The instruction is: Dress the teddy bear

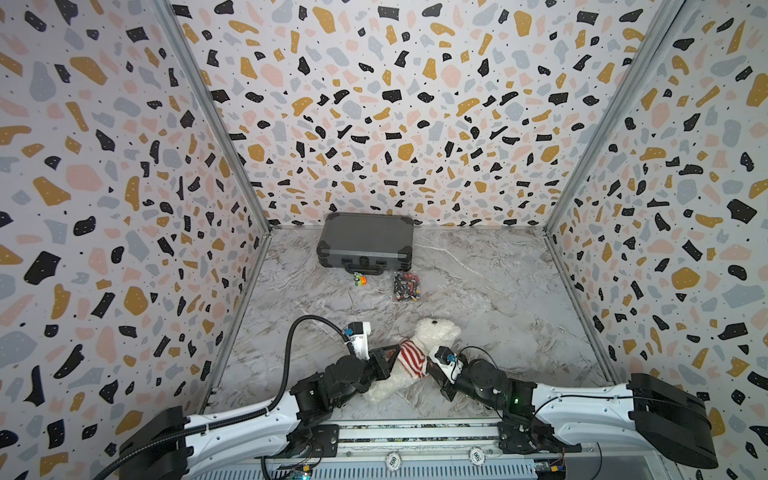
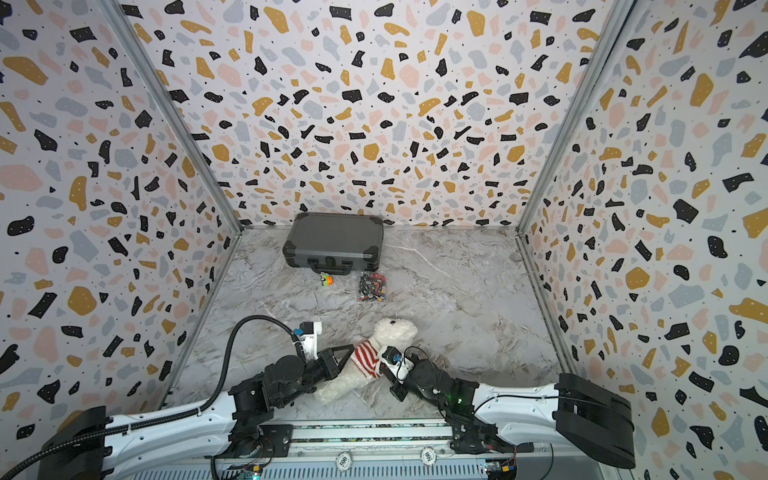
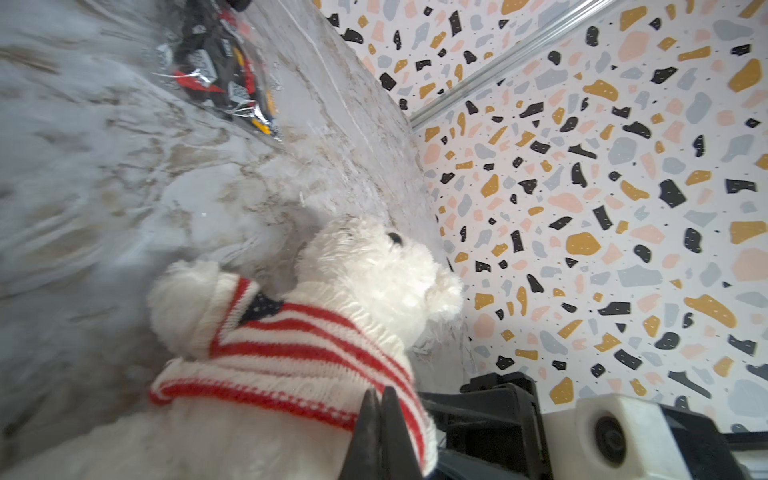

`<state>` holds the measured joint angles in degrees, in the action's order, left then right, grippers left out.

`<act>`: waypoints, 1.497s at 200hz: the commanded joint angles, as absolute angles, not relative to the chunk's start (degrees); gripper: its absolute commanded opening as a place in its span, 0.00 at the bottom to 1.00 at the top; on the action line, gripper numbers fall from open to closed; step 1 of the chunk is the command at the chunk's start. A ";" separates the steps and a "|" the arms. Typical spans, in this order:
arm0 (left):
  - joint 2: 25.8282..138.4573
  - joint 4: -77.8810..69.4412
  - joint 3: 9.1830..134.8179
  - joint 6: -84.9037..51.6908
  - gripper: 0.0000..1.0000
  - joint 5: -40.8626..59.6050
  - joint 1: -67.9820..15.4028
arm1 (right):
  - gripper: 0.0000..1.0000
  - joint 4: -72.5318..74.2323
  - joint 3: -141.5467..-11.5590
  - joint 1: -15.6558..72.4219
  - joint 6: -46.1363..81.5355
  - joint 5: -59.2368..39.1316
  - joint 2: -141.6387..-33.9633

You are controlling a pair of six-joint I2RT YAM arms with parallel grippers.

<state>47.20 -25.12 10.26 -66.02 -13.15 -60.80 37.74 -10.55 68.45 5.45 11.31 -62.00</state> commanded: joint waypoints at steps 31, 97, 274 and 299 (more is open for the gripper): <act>50.24 -24.79 10.34 -64.40 0.00 -15.66 -59.77 | 0.19 37.55 -12.92 69.20 7.39 14.35 -63.54; 56.26 -25.80 12.88 -60.67 0.00 -10.64 -59.34 | 0.10 38.36 -12.69 71.19 7.75 14.71 -64.57; 63.26 -21.99 22.05 -48.20 0.00 3.59 -61.59 | 0.33 46.32 -15.42 70.13 5.45 7.48 -64.60; 64.84 -21.13 22.80 -46.56 0.00 5.57 -61.70 | 0.34 45.38 -15.81 71.16 4.52 11.14 -63.34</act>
